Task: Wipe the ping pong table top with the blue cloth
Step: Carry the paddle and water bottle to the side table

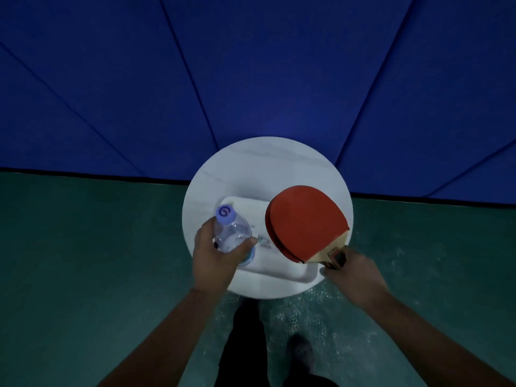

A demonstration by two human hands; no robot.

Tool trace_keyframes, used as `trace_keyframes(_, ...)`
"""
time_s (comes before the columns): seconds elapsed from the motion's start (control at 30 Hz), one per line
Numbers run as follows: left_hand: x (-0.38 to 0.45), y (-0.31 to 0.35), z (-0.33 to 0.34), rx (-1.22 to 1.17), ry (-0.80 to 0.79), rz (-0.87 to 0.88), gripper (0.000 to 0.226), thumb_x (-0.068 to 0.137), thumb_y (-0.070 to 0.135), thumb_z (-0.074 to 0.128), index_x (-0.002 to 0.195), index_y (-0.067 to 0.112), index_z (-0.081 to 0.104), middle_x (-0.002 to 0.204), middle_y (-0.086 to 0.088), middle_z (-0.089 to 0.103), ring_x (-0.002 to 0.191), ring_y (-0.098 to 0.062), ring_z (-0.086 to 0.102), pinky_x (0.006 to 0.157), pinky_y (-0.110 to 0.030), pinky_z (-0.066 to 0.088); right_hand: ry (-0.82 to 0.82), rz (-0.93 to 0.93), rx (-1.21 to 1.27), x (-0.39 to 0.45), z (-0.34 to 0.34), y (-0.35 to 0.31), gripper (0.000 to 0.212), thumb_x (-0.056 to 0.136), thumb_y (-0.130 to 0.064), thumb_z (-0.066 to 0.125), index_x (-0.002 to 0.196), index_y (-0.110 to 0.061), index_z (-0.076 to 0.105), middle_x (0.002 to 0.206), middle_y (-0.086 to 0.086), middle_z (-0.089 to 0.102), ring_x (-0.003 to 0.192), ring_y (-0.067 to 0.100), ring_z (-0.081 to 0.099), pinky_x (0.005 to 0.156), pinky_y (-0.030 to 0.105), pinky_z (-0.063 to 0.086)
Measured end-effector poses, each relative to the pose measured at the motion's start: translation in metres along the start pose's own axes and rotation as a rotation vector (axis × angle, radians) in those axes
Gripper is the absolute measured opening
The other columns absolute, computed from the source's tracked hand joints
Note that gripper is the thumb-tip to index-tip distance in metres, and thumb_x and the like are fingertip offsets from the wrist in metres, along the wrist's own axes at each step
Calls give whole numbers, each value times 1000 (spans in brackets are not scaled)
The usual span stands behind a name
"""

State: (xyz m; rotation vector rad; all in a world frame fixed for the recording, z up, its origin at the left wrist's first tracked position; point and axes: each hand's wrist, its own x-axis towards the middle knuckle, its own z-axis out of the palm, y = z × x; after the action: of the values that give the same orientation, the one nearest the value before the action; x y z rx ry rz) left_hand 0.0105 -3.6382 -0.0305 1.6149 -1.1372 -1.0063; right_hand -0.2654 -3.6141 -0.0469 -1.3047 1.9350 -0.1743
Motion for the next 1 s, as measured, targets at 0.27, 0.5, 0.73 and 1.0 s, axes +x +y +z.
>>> trace_keyframes(0.27, 195, -52, 47, 23, -94, 39, 63, 64, 20, 93, 118, 21, 62, 109, 9, 69, 101, -9, 65, 87, -27, 54, 46, 64, -20, 172, 26, -51, 24, 78, -33, 75, 88, -22, 56, 76, -4, 62, 70, 16, 61, 54, 26, 39)
trace_keyframes(0.5, 290, -92, 80, 92, -143, 87, 57, 63, 17, 92, 101, 40, 56, 98, 22, 66, 92, 1, 63, 76, -10, 47, 34, 105, -88, 288, 49, -75, 27, 77, -34, 74, 91, -19, 56, 84, 1, 65, 76, 19, 62, 65, 30, 48)
trace_keyframes(0.73, 320, -110, 105, 72, -132, 151, 61, 61, 19, 93, 101, 43, 54, 99, 36, 61, 96, 8, 59, 77, -2, 42, 64, 134, -128, 343, 63, -75, 38, 76, -34, 78, 103, -16, 60, 94, 5, 67, 84, 25, 61, 71, 32, 49)
trace_keyframes(1.0, 328, -112, 108, 131, -171, 285, 61, 68, 21, 90, 106, 52, 52, 97, 35, 59, 94, 3, 60, 79, -4, 45, 55, 99, -127, 367, 70, -82, 43, 78, -34, 77, 111, -10, 62, 102, 9, 64, 83, 22, 57, 69, 29, 44)
